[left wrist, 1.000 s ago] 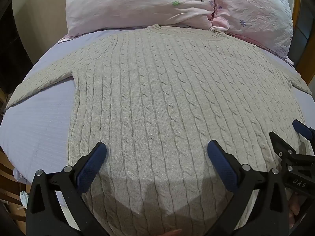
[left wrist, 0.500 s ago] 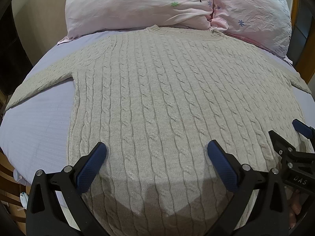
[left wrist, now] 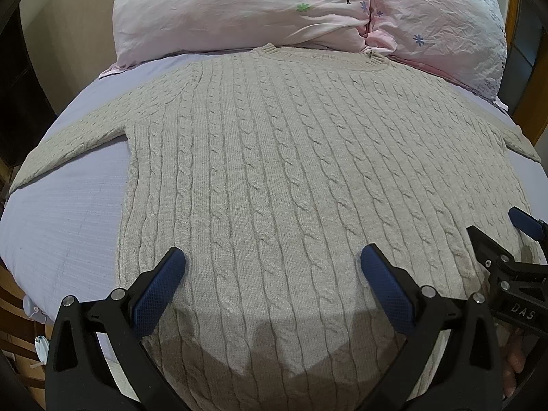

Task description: Fold small clothes

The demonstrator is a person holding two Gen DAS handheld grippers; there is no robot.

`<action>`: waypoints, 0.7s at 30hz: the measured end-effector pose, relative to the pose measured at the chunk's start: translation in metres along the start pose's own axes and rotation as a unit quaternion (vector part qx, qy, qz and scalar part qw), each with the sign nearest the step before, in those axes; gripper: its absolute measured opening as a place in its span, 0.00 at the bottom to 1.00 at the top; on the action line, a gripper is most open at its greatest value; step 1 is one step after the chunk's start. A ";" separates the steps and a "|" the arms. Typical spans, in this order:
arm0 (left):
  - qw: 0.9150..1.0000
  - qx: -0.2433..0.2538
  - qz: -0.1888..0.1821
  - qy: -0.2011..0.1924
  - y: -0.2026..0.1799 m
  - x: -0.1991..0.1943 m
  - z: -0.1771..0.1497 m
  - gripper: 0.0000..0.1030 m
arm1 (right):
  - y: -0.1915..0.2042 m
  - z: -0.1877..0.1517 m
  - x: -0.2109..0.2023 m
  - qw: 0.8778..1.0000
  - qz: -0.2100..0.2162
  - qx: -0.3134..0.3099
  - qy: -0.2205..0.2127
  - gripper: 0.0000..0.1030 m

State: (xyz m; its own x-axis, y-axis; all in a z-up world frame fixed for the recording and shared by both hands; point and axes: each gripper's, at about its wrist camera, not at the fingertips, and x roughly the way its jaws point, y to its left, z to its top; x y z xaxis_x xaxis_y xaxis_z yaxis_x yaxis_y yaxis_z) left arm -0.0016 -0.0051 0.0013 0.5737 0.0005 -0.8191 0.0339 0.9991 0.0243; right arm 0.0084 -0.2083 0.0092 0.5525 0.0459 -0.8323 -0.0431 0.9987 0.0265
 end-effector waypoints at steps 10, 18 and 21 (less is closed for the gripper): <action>1.000 0.000 0.000 -0.001 0.002 0.000 -0.001 0.99 | 0.000 0.000 0.000 1.000 0.000 0.001 0.002 0.98; 1.000 0.001 0.000 -0.001 0.001 0.000 -0.001 0.99 | 0.000 0.000 0.000 1.000 0.000 0.002 0.003 0.98; 1.000 0.001 0.000 0.000 0.000 0.000 -0.001 0.99 | 0.000 0.000 0.000 1.000 0.000 0.002 0.004 0.98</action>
State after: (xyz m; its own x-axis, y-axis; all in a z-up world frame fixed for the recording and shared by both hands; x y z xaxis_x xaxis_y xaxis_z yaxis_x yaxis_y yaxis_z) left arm -0.0020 -0.0047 0.0009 0.5745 0.0000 -0.8185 0.0366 0.9990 0.0257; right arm 0.0085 -0.2085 0.0093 0.5460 0.0467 -0.8365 -0.0399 0.9988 0.0297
